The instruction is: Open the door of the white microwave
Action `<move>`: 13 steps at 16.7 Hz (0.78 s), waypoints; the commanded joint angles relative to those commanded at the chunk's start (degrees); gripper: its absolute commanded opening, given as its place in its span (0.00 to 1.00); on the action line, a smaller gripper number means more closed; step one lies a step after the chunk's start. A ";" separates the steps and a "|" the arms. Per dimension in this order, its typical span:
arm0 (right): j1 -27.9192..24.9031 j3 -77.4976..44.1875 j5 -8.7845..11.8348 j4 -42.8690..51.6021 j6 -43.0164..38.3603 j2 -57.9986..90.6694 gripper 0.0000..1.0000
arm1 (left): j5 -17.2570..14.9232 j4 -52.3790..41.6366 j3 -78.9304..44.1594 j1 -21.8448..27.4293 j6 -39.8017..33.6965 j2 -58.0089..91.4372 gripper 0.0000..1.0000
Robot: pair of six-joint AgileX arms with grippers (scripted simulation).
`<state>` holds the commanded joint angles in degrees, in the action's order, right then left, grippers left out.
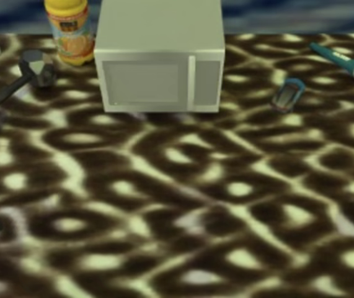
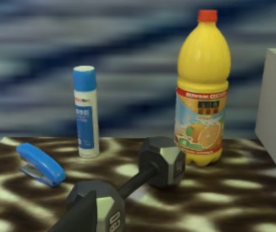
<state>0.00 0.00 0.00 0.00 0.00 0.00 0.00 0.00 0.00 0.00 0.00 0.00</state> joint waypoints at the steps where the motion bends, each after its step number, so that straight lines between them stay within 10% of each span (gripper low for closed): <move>1: 0.00 0.00 0.00 0.00 0.00 0.00 1.00 | 0.00 0.00 0.00 0.00 0.00 0.00 1.00; 13: 0.00 0.00 0.00 0.00 0.00 0.00 1.00 | 9.26 -12.30 -32.75 15.02 -12.32 38.49 1.00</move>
<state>0.00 0.00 0.00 0.00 0.00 0.00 9.26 -12.30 -32.75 15.02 -12.32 38.49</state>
